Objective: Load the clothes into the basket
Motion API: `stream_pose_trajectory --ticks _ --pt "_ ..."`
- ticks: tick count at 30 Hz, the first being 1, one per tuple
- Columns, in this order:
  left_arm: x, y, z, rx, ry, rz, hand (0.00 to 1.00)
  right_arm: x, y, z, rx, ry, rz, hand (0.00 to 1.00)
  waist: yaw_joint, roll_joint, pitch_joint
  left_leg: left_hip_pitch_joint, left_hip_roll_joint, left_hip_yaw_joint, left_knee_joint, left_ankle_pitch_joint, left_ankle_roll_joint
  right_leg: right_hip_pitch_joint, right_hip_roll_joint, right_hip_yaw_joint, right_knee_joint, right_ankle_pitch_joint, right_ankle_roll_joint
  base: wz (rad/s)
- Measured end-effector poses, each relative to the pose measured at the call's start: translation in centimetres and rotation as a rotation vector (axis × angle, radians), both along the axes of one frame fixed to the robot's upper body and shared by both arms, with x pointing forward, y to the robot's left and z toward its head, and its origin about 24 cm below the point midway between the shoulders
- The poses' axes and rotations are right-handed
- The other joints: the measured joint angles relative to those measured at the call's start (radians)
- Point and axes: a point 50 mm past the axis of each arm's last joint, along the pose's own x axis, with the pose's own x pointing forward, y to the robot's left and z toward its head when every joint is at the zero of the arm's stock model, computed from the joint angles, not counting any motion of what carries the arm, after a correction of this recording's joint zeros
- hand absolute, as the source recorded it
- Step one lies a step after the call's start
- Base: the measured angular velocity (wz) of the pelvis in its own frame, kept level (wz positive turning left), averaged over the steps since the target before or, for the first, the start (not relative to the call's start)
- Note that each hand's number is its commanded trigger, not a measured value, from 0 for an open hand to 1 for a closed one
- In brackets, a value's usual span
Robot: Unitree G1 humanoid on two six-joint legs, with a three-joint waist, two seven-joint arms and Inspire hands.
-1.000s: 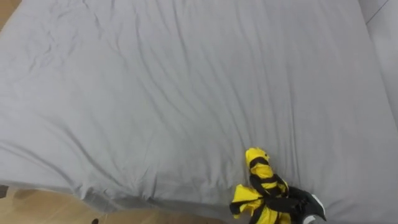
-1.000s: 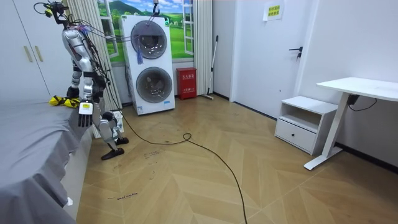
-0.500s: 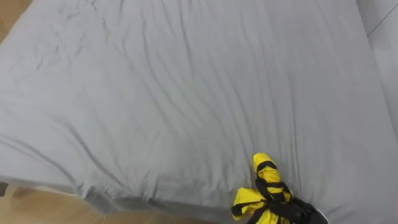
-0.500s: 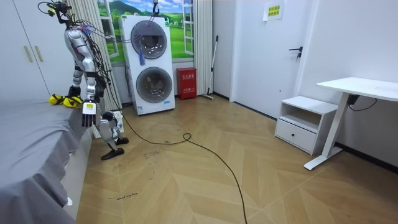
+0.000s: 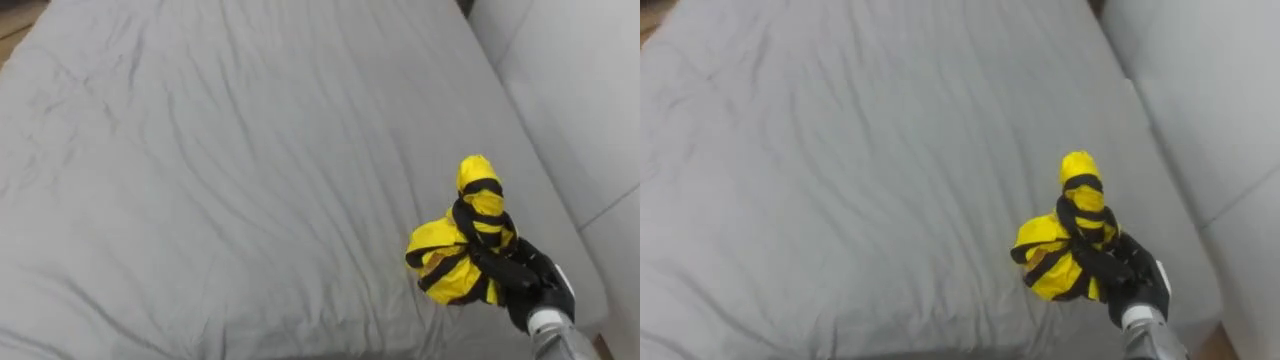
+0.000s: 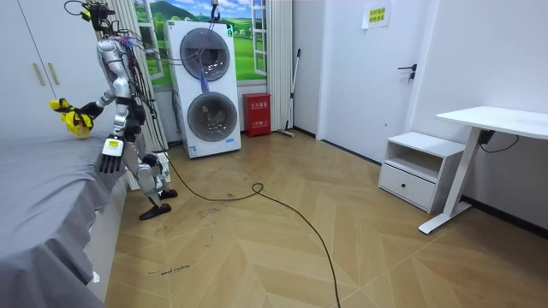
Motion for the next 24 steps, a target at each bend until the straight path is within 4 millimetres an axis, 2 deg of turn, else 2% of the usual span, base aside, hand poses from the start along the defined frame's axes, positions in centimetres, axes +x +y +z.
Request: stream_pose_trajectory --ticks 3,6,10,12,17,19,22,24 --pt "-0.5 -0.2 -0.3 -0.005 0.058 0.003 0.00 -0.1 -0.1 0.2 -0.014 -0.005 -0.001 1.00 -0.027 0.003 -0.0004 0.029 0.016 0.062 -0.001 -0.016 -0.003 0.002 0.009 0.056 0.004 0.006 0.000 -0.56" --pt "-1.1 -0.1 -0.4 0.003 0.099 0.016 0.00 -0.4 -0.6 0.2 -0.015 0.005 -0.032 1.00 -0.056 0.013 0.0049 0.034 0.029 0.100 -0.004 -0.018 -0.003 -0.016 0.015 0.085 0.022 0.012 0.000 -0.37" --pt "-1.7 0.1 -0.5 0.012 0.140 0.032 0.00 -1.0 -0.8 0.3 -0.022 0.011 -0.050 1.00 -0.078 0.016 0.0046 0.038 0.040 0.141 -0.007 -0.021 -0.007 -0.039 0.028 0.134 0.037 0.013 -0.002 -0.34" --pt "-2.5 0.4 -0.5 0.023 0.164 0.050 0.00 -2.3 -1.0 -0.1 -0.015 0.029 -0.074 1.00 -0.105 0.016 0.0046 0.045 0.047 0.156 -0.008 -0.024 -0.012 -0.038 0.034 0.150 0.035 0.017 -0.006 -0.20" --pt "-3.4 0.6 -0.6 0.037 0.204 0.113 0.00 -4.8 -1.0 -1.4 0.008 0.108 -0.115 1.00 -0.137 0.020 0.0075 0.060 0.053 0.206 -0.016 -0.028 -0.019 -0.055 0.053 0.207 0.035 0.022 -0.011 -0.32" --pt "-3.9 0.5 -0.6 0.035 0.225 0.131 0.00 -5.4 -1.0 -1.7 0.014 0.132 -0.123 1.00 -0.149 0.028 0.0123 0.056 0.066 0.245 -0.017 -0.029 -0.020 -0.077 0.062 0.244 0.037 0.032 -0.009 -0.49" --pt "-4.5 0.5 -0.6 0.035 0.244 0.145 0.00 -6.1 -1.1 -2.0 0.018 0.152 -0.139 1.00 -0.166 0.042 0.0117 0.047 0.071 0.269 -0.014 -0.031 -0.023 -0.096 0.067 0.257 0.037 0.044 -0.011 -0.41" --pt "-4.8 0.4 -0.7 0.038 0.265 0.126 0.00 -6.6 -1.2 -2.3 0.016 0.176 -0.155 1.00 -0.175 0.046 0.0124 0.030 0.079 0.306 -0.004 -0.035 -0.023 -0.134 0.079 0.299 0.060 0.049 -0.009 -0.45"
